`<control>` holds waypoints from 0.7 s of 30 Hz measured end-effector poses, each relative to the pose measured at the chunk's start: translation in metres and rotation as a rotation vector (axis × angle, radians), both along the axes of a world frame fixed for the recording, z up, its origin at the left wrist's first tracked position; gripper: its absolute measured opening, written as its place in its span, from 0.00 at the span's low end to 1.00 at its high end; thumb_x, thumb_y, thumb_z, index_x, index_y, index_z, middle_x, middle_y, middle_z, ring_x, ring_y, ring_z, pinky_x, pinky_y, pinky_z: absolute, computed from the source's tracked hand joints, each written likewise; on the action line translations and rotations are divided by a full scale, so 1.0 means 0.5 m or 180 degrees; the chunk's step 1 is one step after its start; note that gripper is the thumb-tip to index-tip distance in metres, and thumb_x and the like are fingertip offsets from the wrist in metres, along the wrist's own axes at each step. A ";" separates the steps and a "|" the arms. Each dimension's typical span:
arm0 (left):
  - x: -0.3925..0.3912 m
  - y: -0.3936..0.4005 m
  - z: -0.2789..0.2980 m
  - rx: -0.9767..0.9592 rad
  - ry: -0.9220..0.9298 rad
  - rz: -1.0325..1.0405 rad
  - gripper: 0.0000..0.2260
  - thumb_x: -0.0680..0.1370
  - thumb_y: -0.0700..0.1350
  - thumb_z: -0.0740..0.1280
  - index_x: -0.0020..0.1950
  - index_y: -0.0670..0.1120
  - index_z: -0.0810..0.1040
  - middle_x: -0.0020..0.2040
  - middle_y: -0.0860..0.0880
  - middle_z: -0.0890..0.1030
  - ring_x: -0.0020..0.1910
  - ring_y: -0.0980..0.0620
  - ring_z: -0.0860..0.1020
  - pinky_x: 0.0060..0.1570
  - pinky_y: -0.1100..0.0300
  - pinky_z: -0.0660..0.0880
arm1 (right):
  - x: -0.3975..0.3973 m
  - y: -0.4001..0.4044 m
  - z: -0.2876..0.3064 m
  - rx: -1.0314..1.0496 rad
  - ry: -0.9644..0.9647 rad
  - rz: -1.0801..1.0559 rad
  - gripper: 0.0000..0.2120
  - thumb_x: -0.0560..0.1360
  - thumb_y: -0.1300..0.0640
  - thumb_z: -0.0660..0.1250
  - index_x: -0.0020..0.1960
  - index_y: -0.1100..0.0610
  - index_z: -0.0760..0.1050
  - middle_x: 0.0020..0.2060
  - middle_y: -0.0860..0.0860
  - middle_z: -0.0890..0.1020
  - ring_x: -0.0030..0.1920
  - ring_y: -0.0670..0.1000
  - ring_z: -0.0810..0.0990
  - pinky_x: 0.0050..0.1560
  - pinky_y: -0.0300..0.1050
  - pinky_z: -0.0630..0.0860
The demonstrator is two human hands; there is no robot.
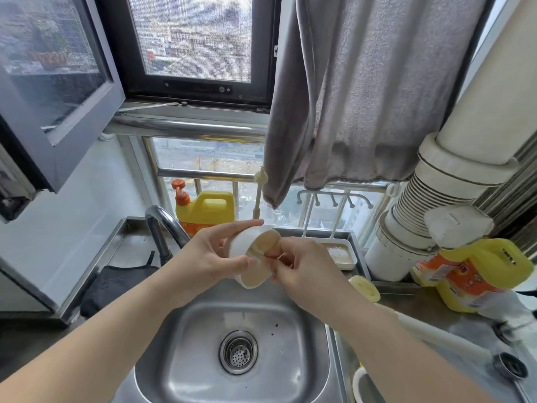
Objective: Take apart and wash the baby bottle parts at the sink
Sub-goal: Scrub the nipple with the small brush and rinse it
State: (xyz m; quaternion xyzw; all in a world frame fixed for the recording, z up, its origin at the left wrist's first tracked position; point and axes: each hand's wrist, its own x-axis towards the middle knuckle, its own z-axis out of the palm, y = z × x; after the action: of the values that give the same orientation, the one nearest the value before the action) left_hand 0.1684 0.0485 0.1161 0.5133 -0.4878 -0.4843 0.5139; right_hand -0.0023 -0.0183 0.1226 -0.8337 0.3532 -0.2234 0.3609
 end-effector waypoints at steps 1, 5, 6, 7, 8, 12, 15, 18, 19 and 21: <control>-0.001 -0.002 -0.001 0.0036 0.0047 0.0025 0.26 0.60 0.48 0.77 0.57 0.57 0.82 0.52 0.45 0.83 0.48 0.48 0.83 0.44 0.60 0.78 | 0.002 0.001 0.003 -0.0236 0.0186 0.0001 0.05 0.75 0.57 0.65 0.41 0.51 0.77 0.32 0.45 0.75 0.34 0.48 0.74 0.37 0.43 0.69; -0.009 -0.008 -0.002 0.0243 -0.0076 0.0070 0.24 0.58 0.49 0.78 0.54 0.58 0.83 0.52 0.47 0.84 0.47 0.50 0.83 0.42 0.59 0.79 | 0.013 0.019 0.022 -0.1289 0.1348 0.0027 0.06 0.77 0.60 0.60 0.52 0.51 0.72 0.48 0.53 0.78 0.44 0.57 0.75 0.40 0.45 0.68; -0.009 -0.010 -0.001 0.0307 -0.0124 0.0092 0.24 0.59 0.48 0.80 0.54 0.57 0.83 0.52 0.48 0.84 0.47 0.50 0.83 0.41 0.59 0.79 | 0.014 0.023 0.022 -0.1418 0.1497 0.0037 0.08 0.76 0.63 0.59 0.52 0.51 0.69 0.50 0.55 0.78 0.43 0.58 0.75 0.40 0.45 0.66; -0.008 -0.012 0.001 0.0378 -0.0126 0.0169 0.24 0.60 0.47 0.82 0.54 0.56 0.83 0.51 0.48 0.84 0.47 0.50 0.83 0.40 0.58 0.79 | 0.012 0.023 0.020 -0.1487 0.1544 0.0030 0.10 0.76 0.64 0.57 0.53 0.52 0.68 0.51 0.56 0.78 0.43 0.58 0.73 0.40 0.45 0.65; -0.006 -0.013 0.003 0.0457 -0.0074 0.0304 0.23 0.60 0.46 0.81 0.54 0.55 0.83 0.51 0.47 0.83 0.46 0.50 0.83 0.39 0.57 0.80 | 0.008 0.021 0.019 -0.1497 0.1517 0.0005 0.09 0.77 0.63 0.57 0.54 0.52 0.67 0.50 0.55 0.78 0.42 0.58 0.73 0.40 0.46 0.65; 0.008 -0.014 0.003 0.0519 0.0362 0.0582 0.24 0.59 0.48 0.82 0.54 0.53 0.82 0.51 0.43 0.83 0.45 0.46 0.84 0.39 0.54 0.81 | 0.000 0.000 0.002 -0.0300 0.0345 -0.0211 0.03 0.78 0.53 0.64 0.46 0.50 0.74 0.34 0.48 0.79 0.34 0.46 0.76 0.36 0.39 0.70; 0.008 -0.014 0.008 0.0357 0.0585 0.0296 0.26 0.58 0.49 0.77 0.56 0.53 0.82 0.51 0.42 0.83 0.47 0.45 0.83 0.40 0.54 0.80 | 0.010 -0.001 -0.006 0.0580 -0.0186 -0.0228 0.05 0.77 0.59 0.66 0.42 0.54 0.76 0.29 0.46 0.78 0.27 0.38 0.75 0.31 0.29 0.67; 0.006 -0.014 0.016 0.0293 0.0263 0.0062 0.29 0.56 0.52 0.81 0.56 0.55 0.82 0.51 0.44 0.84 0.47 0.47 0.83 0.41 0.56 0.80 | 0.014 -0.003 0.001 0.0503 -0.0089 -0.0042 0.10 0.75 0.64 0.64 0.38 0.53 0.77 0.30 0.47 0.77 0.28 0.39 0.75 0.31 0.29 0.66; 0.006 -0.014 0.015 0.0281 0.0171 0.0053 0.30 0.55 0.55 0.82 0.56 0.56 0.82 0.51 0.45 0.84 0.47 0.48 0.83 0.41 0.57 0.79 | 0.014 -0.005 0.004 0.0342 0.0027 -0.0027 0.10 0.75 0.63 0.64 0.38 0.52 0.78 0.31 0.47 0.78 0.30 0.40 0.76 0.32 0.32 0.68; 0.004 -0.013 0.009 0.0243 0.0011 0.0066 0.30 0.55 0.57 0.81 0.56 0.56 0.82 0.52 0.47 0.84 0.48 0.49 0.83 0.42 0.58 0.79 | 0.019 -0.010 0.017 -0.0044 0.0343 0.0017 0.06 0.75 0.59 0.65 0.45 0.51 0.80 0.36 0.47 0.79 0.37 0.47 0.78 0.38 0.41 0.72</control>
State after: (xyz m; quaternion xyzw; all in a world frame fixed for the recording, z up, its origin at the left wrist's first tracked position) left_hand 0.1704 0.0419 0.1206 0.5367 -0.4627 -0.4980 0.4998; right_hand 0.0070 -0.0233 0.1310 -0.8480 0.3683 -0.1796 0.3361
